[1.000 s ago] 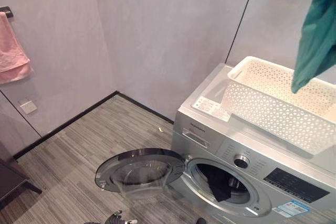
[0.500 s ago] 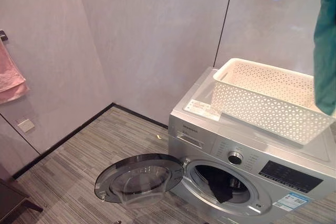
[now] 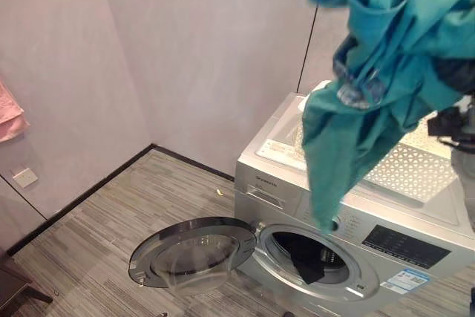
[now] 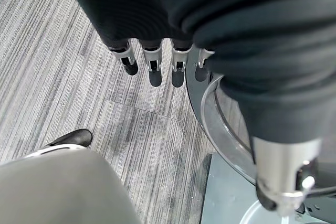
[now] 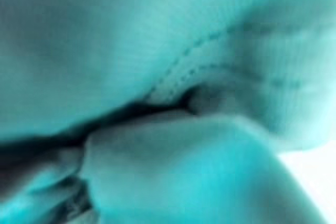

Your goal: Grab the laundry basket,head to the washer,open it,put in the laundry and shut it.

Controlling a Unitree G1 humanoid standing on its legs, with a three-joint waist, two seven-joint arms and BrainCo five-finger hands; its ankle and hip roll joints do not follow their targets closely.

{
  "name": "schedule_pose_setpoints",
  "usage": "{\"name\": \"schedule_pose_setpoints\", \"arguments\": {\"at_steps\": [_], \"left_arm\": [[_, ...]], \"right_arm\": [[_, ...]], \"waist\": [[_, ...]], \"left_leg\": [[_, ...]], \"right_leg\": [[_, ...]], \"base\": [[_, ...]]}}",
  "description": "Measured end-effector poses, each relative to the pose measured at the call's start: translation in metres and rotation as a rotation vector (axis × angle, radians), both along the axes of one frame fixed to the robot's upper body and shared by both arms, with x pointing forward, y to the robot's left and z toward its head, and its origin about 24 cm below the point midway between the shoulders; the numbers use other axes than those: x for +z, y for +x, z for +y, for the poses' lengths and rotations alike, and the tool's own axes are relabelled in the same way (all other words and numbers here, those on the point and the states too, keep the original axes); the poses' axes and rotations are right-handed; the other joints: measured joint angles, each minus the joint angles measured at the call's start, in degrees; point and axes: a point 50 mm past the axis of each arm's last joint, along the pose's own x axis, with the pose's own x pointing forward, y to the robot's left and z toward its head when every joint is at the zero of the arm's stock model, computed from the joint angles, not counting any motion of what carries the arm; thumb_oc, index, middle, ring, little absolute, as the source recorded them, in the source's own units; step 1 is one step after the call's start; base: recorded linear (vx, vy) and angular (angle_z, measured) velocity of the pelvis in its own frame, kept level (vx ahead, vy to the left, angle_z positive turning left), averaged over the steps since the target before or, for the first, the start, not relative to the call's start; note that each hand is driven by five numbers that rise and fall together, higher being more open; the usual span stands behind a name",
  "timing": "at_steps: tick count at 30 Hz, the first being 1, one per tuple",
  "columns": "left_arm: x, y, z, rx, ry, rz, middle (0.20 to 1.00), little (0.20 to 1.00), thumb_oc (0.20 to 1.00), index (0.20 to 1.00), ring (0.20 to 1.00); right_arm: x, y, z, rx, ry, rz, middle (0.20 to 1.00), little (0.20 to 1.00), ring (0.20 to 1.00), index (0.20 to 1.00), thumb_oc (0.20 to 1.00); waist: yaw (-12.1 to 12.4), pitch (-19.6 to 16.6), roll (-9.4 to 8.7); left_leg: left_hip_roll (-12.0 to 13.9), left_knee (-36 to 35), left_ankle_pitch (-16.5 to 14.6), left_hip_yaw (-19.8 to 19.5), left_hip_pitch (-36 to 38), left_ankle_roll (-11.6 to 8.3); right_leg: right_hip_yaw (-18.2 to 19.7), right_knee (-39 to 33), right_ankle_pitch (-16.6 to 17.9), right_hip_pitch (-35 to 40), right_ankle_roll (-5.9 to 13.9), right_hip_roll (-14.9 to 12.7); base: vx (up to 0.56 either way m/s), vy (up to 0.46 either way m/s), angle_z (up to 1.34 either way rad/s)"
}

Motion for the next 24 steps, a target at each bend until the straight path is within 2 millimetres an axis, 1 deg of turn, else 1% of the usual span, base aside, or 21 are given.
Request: {"name": "schedule_pose_setpoints", "arguments": {"at_steps": [2,4,5,8,9,10,11,12,13,14,15,16,17,18,19,20,21,23,24], "left_arm": [[0.000,0.000,0.002,0.000,0.004,-0.001,1.000,1.000,1.000,1.000,1.000],[0.001,0.001,0.003,0.003,0.008,-0.004,1.000,1.000,1.000,1.000,1.000],[0.001,0.001,0.003,0.003,0.009,-0.008,1.000,1.000,1.000,1.000,1.000],[0.001,0.004,0.001,0.001,0.004,-0.017,1.000,1.000,1.000,1.000,1.000],[0.003,0.008,0.002,0.000,0.002,-0.047,1.000,1.000,1.000,1.000,1.000],[0.003,0.011,0.001,0.003,-0.003,-0.057,1.000,1.000,1.000,1.000,1.000],[0.004,0.013,-0.001,0.002,-0.007,-0.064,1.000,1.000,1.000,1.000,1.000],[0.010,0.022,0.002,-0.018,-0.004,-0.125,1.000,1.000,1.000,1.000,1.000],[0.013,0.028,0.001,-0.029,-0.010,-0.165,1.000,1.000,1.000,1.000,1.000],[0.015,0.041,-0.007,-0.047,-0.028,-0.206,1.000,1.000,1.000,1.000,1.000],[0.018,0.050,-0.009,-0.056,-0.033,-0.232,1.000,1.000,1.000,1.000,1.000],[0.021,0.059,-0.014,-0.049,-0.054,-0.271,1.000,1.000,1.000,1.000,1.000],[0.023,0.064,-0.015,-0.045,-0.062,-0.295,1.000,1.000,1.000,1.000,1.000],[0.024,0.067,-0.014,-0.042,-0.063,-0.308,1.000,1.000,1.000,1.000,1.000],[0.025,0.066,-0.013,-0.045,-0.060,-0.307,1.000,1.000,1.000,1.000,1.000],[0.024,0.065,-0.014,-0.049,-0.067,-0.305,1.000,1.000,1.000,1.000,1.000],[0.025,0.062,-0.013,-0.041,-0.070,-0.307,1.000,1.000,1.000,1.000,1.000],[0.024,0.058,-0.007,-0.040,-0.055,-0.293,1.000,1.000,1.000,1.000,1.000],[0.025,0.057,-0.003,-0.039,-0.042,-0.289,1.000,1.000,1.000,1.000,1.000]], "right_arm": [[-0.007,-0.001,0.000,0.012,0.005,0.042,0.200,0.200,0.200,0.200,0.200],[-0.020,-0.004,-0.002,0.022,0.028,0.091,0.200,0.200,0.200,0.200,0.200],[-0.028,-0.008,0.002,0.060,0.048,0.132,0.200,0.200,0.200,0.200,0.200],[-0.035,-0.012,0.006,0.093,0.044,0.169,0.200,0.200,0.200,0.200,0.200],[-0.040,-0.012,0.009,0.145,0.090,0.195,0.200,0.200,0.200,0.200,0.200],[-0.043,-0.012,0.012,0.173,0.108,0.209,0.200,0.200,0.200,0.200,0.200],[-0.046,-0.011,0.015,0.201,0.116,0.230,0.200,0.200,0.200,0.200,0.200],[-0.053,-0.009,0.024,0.275,0.185,0.254,0.200,0.200,0.200,0.200,0.200],[-0.057,-0.006,0.032,0.327,0.215,0.274,0.200,0.200,0.200,0.200,0.200],[-0.064,-0.005,0.039,0.366,0.213,0.322,0.200,0.200,0.200,0.200,0.200],[-0.072,-0.004,0.043,0.382,0.254,0.350,0.200,0.200,0.200,0.200,0.200],[-0.080,-0.003,0.050,0.407,0.278,0.384,0.200,0.200,0.200,0.200,0.200],[-0.085,-0.004,0.053,0.419,0.277,0.412,0.200,0.200,0.200,0.200,0.200],[-0.089,-0.004,0.055,0.427,0.275,0.435,0.200,0.200,0.200,0.200,0.200],[-0.095,-0.005,0.057,0.435,0.301,0.454,0.200,0.200,0.200,0.200,0.200],[-0.097,-0.004,0.061,0.449,0.322,0.458,0.200,0.200,0.200,0.200,0.200],[-0.102,-0.004,0.067,0.471,0.346,0.479,0.200,0.200,0.200,0.200,0.200],[-0.107,-0.004,0.075,0.501,0.353,0.506,0.200,0.200,0.200,0.200,0.200],[-0.111,-0.003,0.084,0.539,0.353,0.533,0.200,0.200,0.200,0.200,0.200]], "waist": [[-0.3,0.1,-0.30],[-0.6,0.2,-0.73],[-1.2,0.2,-0.82],[-1.6,0.3,-0.73],[-1.3,0.6,-1.11],[-1.0,0.9,-0.97],[-1.1,1.1,-1.11],[-0.4,2.2,-2.31],[0.6,3.4,-2.33],[0.8,4.6,-1.98],[0.3,5.3,-3.30],[0.0,6.2,-4.13],[0.1,6.6,-4.75],[0.1,6.8,-4.96],[-0.1,6.8,-5.10],[0.2,7.4,-4.17],[0.8,8.4,-2.88],[0.7,8.4,-2.73],[1.6,8.3,-1.44]], "left_leg": [[-0.1,0.0,0.0,0.1,0.0,0.00],[-0.1,0.0,0.0,0.1,0.0,0.00],[-0.1,0.3,0.0,0.1,0.0,-0.01],[-0.1,0.3,0.0,0.4,0.0,0.00],[-0.3,1.7,-0.6,0.7,-0.1,-0.18],[0.0,1.8,-1.2,1.0,0.1,-0.52],[-0.4,1.9,-1.4,1.1,0.5,-0.60],[-1.0,5.9,-3.4,-2.1,-0.5,-0.19],[-1.2,7.0,-5.0,-5.5,-0.2,0.57],[-1.6,9.6,-8.2,-9.8,-1.3,-0.20],[-3.6,11.7,-8.8,-10.1,-2.2,0.73],[-5.7,13.5,-9.6,-10.8,-3.1,1.64],[-6.9,14.5,-10.0,-10.2,-3.5,2.32],[-7.4,15.4,-10.5,-10.1,-3.9,3.16],[-9.0,18.0,-10.9,-9.1,-4.9,4.24],[-8.6,18.9,-11.3,-8.5,-5.2,4.92],[-8.4,19.3,-11.2,-6.7,-5.3,5.55],[-8.4,19.6,-11.1,-6.0,-5.7,5.92],[-6.6,19.2,-10.6,-3.9,-6.2,6.34]], "right_leg": [[0.1,0.0,0.0,-0.1,0.00,0.0],[0.2,0.1,-0.1,-0.1,-0.02,0.0],[0.3,0.2,0.0,0.0,-0.02,0.0],[0.6,0.2,-0.1,-0.1,-0.03,0.0],[2.1,0.9,-0.3,-0.9,-0.07,0.4],[2.9,1.1,-0.3,-1.2,-0.16,0.9],[3.2,1.0,0.0,-1.4,-0.19,1.2],[6.0,1.8,0.5,-2.3,-0.78,1.3],[7.8,2.0,0.7,-2.7,-1.18,2.1],[8.7,1.5,1.8,-3.0,-1.33,1.8],[9.2,1.5,2.1,-3.1,-1.11,0.4],[9.5,1.9,2.0,-3.7,-0.49,-1.2],[9.7,1.9,1.9,-4.0,-0.50,-2.4],[9.8,2.3,1.0,-4.4,-0.01,-3.2],[9.4,3.2,-3.1,-5.3,-0.89,-4.3],[9.0,4.9,-6.7,-6.0,-0.90,-4.2],[8.1,7.6,-10.9,-7.5,0.15,-4.5],[6.2,8.8,-13.4,-8.0,-1.63,-4.6],[5.9,17.0,-15.8,-11.4,-4.24,-4.0]], "base": [[-0.02,0.011,-0.01],[-0.05,0.018,-0.01],[-0.04,0.008,-0.03],[-0.08,0.015,-0.09],[-0.10,0.031,-0.39],[-0.16,0.068,-0.46],[-0.27,0.141,-0.60],[-0.28,0.147,-0.87],[-0.37,0.248,-1.02],[-0.26,0.179,-0.69],[-0.24,0.183,-0.32],[-0.14,0.090,-0.20],[-0.24,0.133,-0.29],[-0.24,0.123,-0.29],[-0.28,0.133,-0.35],[-0.28,0.114,-0.61],[-0.31,0.090,-0.56],[-0.30,0.056,-0.31],[-0.23,0.042,-0.30]]}}
